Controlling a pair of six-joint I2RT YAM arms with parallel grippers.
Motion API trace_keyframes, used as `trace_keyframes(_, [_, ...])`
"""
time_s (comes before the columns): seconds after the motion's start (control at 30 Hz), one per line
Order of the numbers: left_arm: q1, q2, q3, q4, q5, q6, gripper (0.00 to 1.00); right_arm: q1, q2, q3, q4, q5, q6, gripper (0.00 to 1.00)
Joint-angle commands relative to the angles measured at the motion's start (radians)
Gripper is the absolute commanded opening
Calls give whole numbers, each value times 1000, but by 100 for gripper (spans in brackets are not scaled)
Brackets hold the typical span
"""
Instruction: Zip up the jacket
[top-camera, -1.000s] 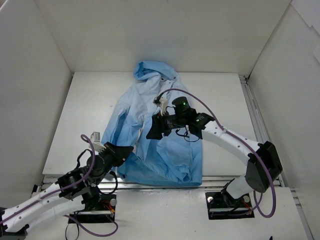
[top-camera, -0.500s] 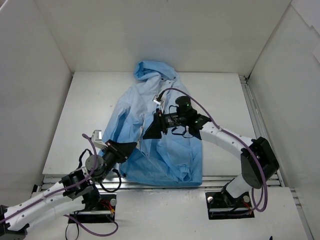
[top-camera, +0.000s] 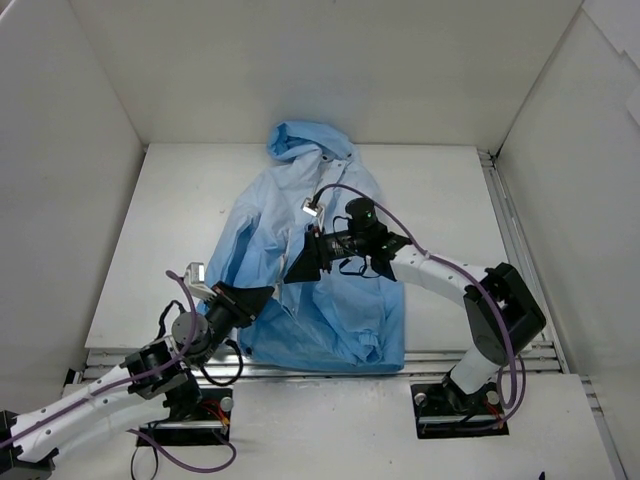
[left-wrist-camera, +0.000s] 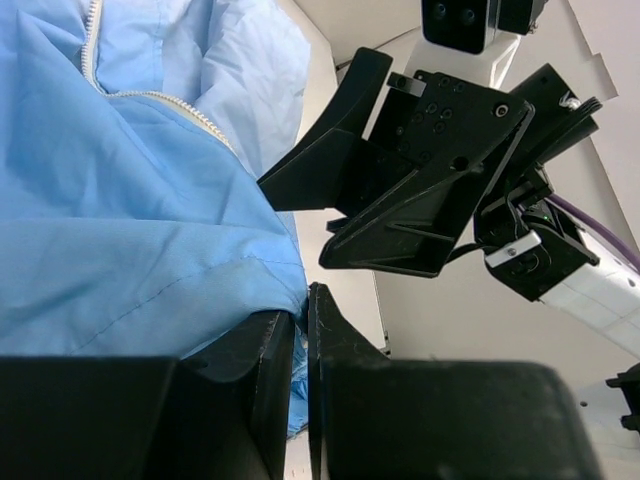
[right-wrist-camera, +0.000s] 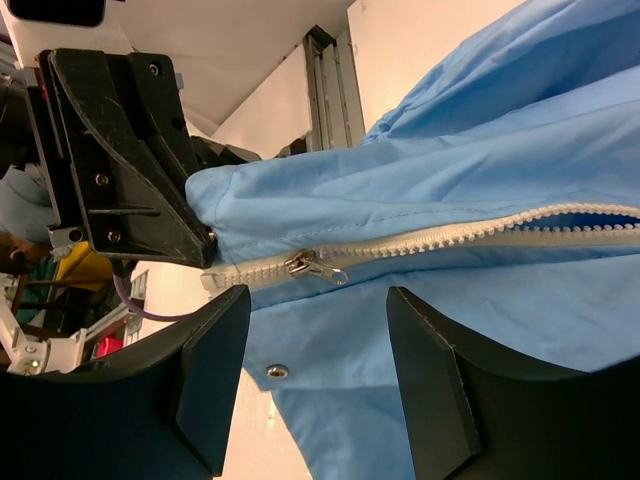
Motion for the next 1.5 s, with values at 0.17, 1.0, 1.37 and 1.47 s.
trace_keyframes(0.17, [-6, -25, -131, -30, -71, -175, 0, 27, 31, 8, -57, 58, -105, 53])
trace_keyframes(1.0, [-6, 110, -220, -284, -137, -527, 12, 148, 159, -51, -31, 345, -167, 36])
trace_keyframes(1.37, [-6, 144, -229, -247, -107, -527, 12, 159, 195, -71, 84, 264, -152, 38])
trace_keyframes(1.47, [-6, 130, -232, -253, -106, -527, 12, 158, 207, -67, 97, 256, -152, 39])
